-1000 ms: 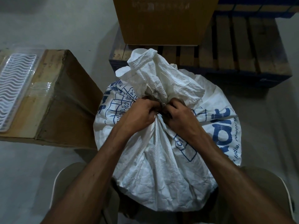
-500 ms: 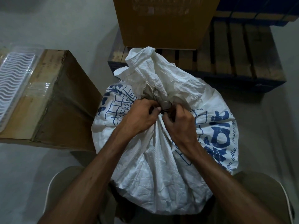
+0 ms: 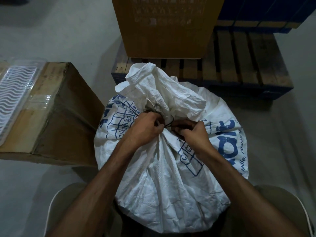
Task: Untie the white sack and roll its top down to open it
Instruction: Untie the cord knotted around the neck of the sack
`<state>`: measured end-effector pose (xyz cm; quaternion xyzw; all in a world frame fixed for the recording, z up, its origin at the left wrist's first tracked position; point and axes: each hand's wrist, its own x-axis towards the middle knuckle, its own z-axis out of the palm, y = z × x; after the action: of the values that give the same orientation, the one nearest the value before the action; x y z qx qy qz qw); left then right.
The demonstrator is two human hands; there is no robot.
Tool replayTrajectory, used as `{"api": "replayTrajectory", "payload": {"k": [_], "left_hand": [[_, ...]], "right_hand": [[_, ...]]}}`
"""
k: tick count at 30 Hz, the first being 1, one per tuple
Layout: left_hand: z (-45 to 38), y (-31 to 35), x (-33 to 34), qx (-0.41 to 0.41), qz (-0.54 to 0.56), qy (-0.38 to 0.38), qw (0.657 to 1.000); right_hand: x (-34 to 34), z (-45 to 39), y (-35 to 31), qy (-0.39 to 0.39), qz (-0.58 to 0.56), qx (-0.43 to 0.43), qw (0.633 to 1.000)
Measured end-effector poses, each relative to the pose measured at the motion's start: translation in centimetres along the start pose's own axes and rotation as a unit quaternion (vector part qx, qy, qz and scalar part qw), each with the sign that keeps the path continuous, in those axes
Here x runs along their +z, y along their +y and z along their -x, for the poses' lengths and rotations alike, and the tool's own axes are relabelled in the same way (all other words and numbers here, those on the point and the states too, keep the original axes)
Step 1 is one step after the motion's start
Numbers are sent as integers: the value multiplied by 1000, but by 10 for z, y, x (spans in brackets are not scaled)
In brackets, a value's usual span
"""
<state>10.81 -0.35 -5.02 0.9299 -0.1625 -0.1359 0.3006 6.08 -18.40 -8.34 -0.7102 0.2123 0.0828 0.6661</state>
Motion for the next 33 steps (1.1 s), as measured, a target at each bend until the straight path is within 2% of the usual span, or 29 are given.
{"api": "replayTrajectory", "payload": {"k": [3, 6, 10, 14, 22, 25, 28, 33], "left_hand": [[-1, 1, -2, 5, 4, -10, 1000], [2, 3, 0, 14, 15, 13, 1000], [5, 2, 5, 10, 30, 54, 998], [7, -5, 2, 26, 36, 36, 998], [15, -9, 0, 39, 76, 48, 995], [16, -8, -2, 41, 75, 63, 994], [16, -5, -7, 28, 104, 86, 990], [18, -2, -12, 15, 151, 103, 983]], "right_hand": [[-2, 3, 0, -31, -61, 38, 997], [-4, 2, -3, -46, -110, 50, 992], [-2, 1, -7, 27, -124, 85, 988], [4, 8, -16, 23, -72, 46, 996], [11, 12, -17, 33, -17, -74, 997], [8, 14, -19, 35, 8, -85, 996], [9, 16, -20, 69, 26, -92, 993], [12, 21, -19, 109, -62, -76, 989]]}}
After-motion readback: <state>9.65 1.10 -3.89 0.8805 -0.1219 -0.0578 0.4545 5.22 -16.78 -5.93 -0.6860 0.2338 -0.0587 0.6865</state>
